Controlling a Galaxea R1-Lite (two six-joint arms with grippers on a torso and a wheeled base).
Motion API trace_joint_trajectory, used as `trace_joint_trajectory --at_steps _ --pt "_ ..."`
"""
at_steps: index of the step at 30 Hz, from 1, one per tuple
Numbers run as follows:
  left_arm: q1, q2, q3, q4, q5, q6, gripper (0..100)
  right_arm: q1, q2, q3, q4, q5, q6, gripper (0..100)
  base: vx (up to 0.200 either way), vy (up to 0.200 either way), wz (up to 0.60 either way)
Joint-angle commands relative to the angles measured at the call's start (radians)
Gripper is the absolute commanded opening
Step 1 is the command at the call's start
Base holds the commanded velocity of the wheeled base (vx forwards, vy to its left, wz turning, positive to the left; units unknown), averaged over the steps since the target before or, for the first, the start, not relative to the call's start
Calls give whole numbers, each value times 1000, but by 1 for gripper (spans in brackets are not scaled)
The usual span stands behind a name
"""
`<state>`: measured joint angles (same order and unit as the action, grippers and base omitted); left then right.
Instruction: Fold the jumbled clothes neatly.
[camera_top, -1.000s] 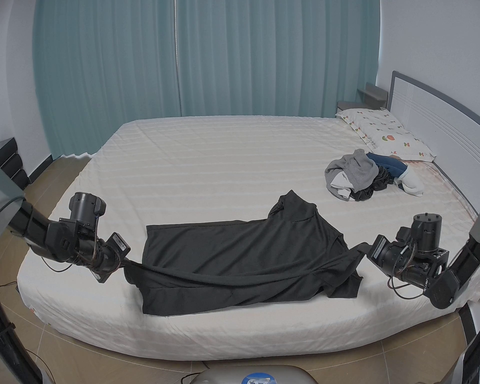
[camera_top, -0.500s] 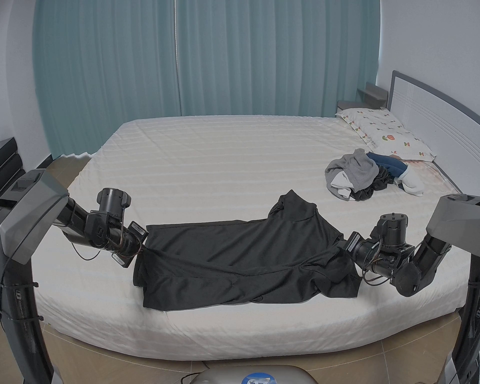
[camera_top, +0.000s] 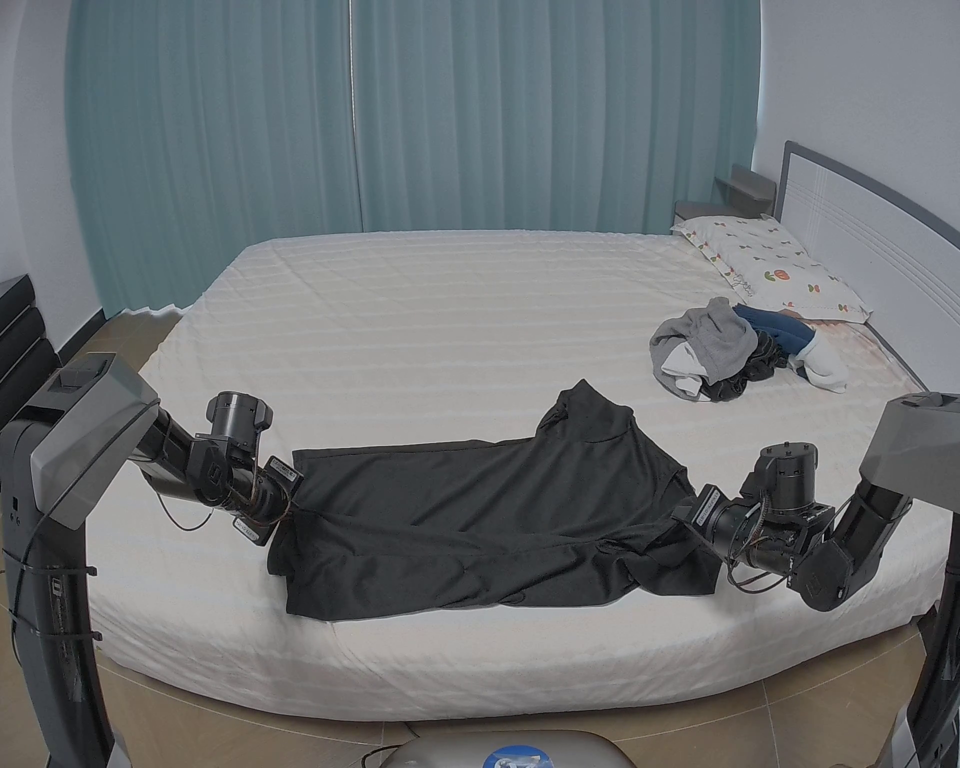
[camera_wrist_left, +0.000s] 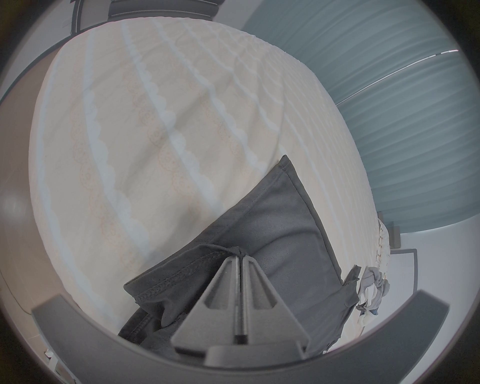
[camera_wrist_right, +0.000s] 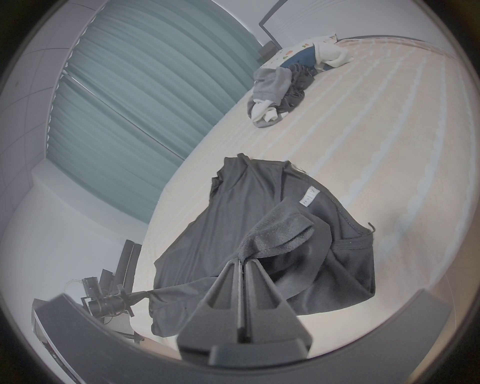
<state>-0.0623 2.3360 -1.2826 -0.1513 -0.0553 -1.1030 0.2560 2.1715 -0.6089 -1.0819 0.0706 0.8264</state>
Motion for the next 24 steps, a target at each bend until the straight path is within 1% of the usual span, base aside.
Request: trace_joint_trajectory --at_steps 1,4,8,10,11,12,15,20,24 --pt "-1 2 3 -1 0 0 0 43 -64 26 -1 1 0 0 0 0 0" --pt "-1 2 6 1 0 2 0 75 -52 63 -1 -3 0 0 0 0 0" --pt "-1 0 12 -1 -1 5 0 82 -52 107 13 -3 -6 0 0 0 0" --pt "-2 0 12 -1 -1 5 0 77 -50 110 45 -3 -9 0 0 0 0" --pt "-2 0 12 -1 -3 5 0 72 -48 109 69 -3 -10 100 0 0 0" --pt "-2 -1 12 -1 -3 5 100 69 -44 101 109 1 -13 100 0 0 0" --pt "-2 -3 11 -2 -3 0 100 54 -27 80 185 9 -24 100 0 0 0" --pt "-1 -3 14 -1 -3 -5 100 49 -50 78 185 20 -30 100 0 0 0" --pt "10 -29 31 -2 -11 -8 100 3 -127 74 185 18 -30 100 0 0 0"
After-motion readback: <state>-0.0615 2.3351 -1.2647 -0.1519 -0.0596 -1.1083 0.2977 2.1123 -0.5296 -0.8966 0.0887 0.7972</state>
